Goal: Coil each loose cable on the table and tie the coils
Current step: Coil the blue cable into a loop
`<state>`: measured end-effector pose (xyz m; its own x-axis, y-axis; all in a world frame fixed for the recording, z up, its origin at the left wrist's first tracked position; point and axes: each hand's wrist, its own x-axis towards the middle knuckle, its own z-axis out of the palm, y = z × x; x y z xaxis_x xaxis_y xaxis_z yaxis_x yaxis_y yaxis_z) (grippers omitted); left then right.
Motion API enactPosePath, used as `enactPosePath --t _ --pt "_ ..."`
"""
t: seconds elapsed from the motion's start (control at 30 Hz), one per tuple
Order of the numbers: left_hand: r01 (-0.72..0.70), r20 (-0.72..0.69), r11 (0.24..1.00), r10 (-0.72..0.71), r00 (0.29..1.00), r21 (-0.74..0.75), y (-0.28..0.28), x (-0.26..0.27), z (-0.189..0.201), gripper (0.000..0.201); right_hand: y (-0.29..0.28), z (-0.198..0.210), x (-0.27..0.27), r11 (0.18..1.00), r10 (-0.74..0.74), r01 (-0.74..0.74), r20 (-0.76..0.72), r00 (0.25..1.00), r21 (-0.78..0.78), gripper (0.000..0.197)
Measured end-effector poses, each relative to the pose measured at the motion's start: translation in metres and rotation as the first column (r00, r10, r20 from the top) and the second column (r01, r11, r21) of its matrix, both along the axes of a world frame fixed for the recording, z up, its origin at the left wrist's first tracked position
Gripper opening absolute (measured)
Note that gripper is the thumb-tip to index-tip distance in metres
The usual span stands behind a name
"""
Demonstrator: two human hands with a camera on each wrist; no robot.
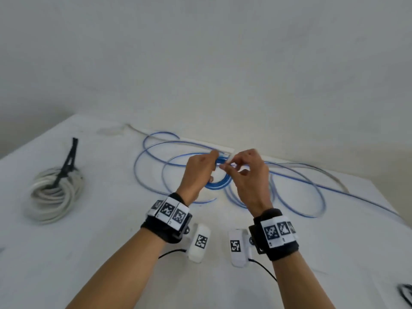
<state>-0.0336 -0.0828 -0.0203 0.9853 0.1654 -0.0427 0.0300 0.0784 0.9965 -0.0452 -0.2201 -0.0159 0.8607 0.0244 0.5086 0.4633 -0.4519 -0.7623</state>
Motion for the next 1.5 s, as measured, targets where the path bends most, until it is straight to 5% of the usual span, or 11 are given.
enactPosePath --t 0.2,0.4,0.6,0.8,1.5 --pt "0.037 0.099 0.997 -0.044 0.994 0.075 0.024 0.007 -0.006 0.024 0.022 -0.018 0.009 0.988 0.082 -0.066 0.11 0.991 -0.141 0.029" --pt "0.062 0.186 0.997 -0.069 0.98 0.044 0.038 0.011 -0.001 0.023 0.028 -0.009 -0.004 0.978 0.19 -0.187 -0.019 0.982 0.089 0.004" --pt "0.014 0.301 0.994 -0.047 0.953 0.113 0.033 0.007 0.007 0.019 0.031 0.009 -0.013 0.934 0.21 -0.172 -0.093 0.973 0.312 0.023" --pt "-0.01 0.351 0.995 -0.024 0.936 0.096 0.032 0.004 0.007 0.019 0.024 0.006 -0.011 0.859 0.396 -0.249 -0.274 0.876 0.446 0.037" --pt "-0.007 0.371 0.986 -0.056 0.927 0.164 0.031 0.007 -0.002 0.02 0.012 0.003 -0.004 0.861 0.467 -0.305 -0.39 0.794 0.408 0.035"
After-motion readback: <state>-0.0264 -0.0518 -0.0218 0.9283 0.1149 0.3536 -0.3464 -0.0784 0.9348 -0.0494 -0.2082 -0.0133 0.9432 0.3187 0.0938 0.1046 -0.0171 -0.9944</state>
